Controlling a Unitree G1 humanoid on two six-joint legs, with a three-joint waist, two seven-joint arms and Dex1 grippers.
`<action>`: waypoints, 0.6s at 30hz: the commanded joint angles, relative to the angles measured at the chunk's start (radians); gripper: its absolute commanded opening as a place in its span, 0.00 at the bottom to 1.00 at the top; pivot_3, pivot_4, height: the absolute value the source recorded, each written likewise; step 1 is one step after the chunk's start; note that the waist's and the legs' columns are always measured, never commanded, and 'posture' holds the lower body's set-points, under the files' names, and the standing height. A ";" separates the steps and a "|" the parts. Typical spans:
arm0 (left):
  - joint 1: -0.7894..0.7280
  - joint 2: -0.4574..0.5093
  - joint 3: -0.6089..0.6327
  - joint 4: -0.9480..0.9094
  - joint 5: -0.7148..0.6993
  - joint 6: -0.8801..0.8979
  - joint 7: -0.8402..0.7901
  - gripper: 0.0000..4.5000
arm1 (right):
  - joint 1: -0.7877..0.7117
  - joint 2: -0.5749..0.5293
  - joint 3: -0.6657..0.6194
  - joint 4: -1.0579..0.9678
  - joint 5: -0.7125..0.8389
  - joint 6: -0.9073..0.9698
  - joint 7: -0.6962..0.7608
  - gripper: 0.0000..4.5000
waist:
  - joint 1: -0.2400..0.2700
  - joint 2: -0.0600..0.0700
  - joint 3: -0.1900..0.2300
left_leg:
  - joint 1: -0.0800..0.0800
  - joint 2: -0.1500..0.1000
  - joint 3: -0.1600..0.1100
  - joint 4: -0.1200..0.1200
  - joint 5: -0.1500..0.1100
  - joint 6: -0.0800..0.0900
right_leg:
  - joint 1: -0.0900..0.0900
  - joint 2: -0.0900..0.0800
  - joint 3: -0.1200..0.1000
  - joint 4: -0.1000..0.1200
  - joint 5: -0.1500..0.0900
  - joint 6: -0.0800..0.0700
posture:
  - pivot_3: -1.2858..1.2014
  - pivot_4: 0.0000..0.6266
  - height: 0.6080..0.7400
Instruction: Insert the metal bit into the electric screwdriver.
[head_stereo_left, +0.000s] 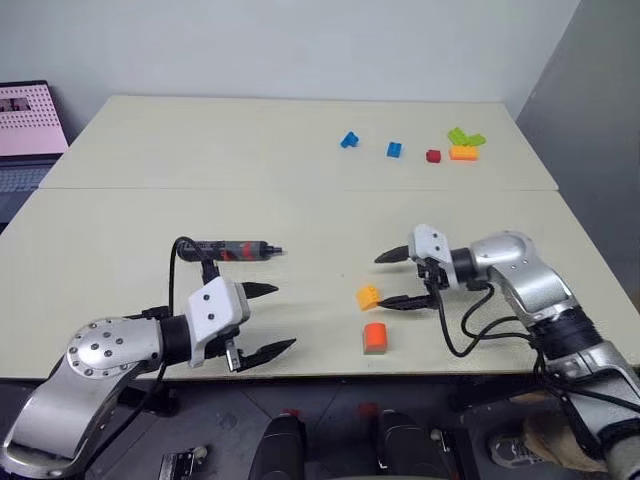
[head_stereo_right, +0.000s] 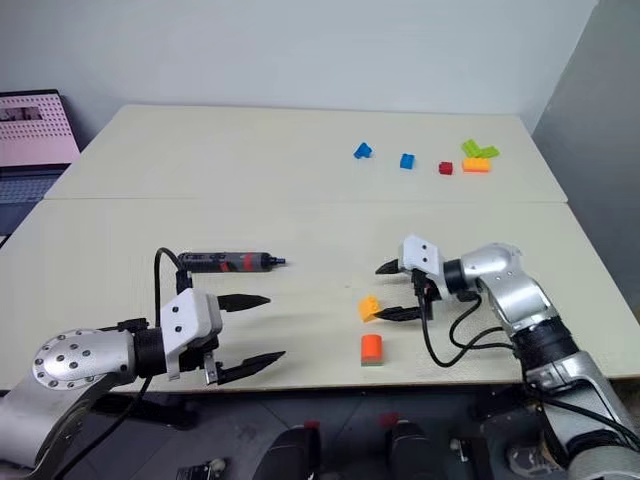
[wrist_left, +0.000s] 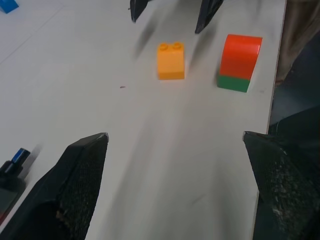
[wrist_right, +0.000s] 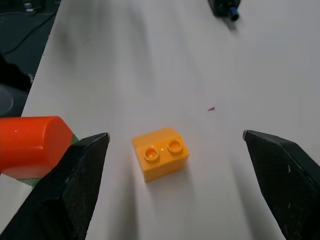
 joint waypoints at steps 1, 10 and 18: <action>-0.015 -0.007 -0.015 -0.038 0.006 -0.008 0.014 1.00 | -0.042 0.015 0.010 0.066 -0.029 -0.060 0.047 1.00 | -0.001 0.000 0.000 | 0.000 0.000 0.000 0.000 0.000 0.000 | 0.000 0.000 0.000 0.000 0.000 0.000 | 0.52 0.24 1.00; -0.061 -0.036 -0.053 -0.027 -0.002 0.005 0.029 1.00 | -0.058 0.083 0.034 0.142 -0.084 -0.139 0.061 0.52 | -0.002 0.000 0.000 | 0.001 0.000 0.000 0.000 0.000 0.000 | 0.000 0.001 0.000 0.003 0.000 0.000 | 0.52 0.24 1.00; -0.077 -0.046 -0.068 -0.008 0.001 0.000 0.020 1.00 | -0.038 0.076 0.006 0.103 -0.086 -0.166 0.056 0.32 | -0.002 0.000 0.000 | 0.002 0.000 -0.001 0.001 0.000 0.000 | -0.001 0.001 0.000 0.008 0.000 -0.001 | 0.52 0.24 1.00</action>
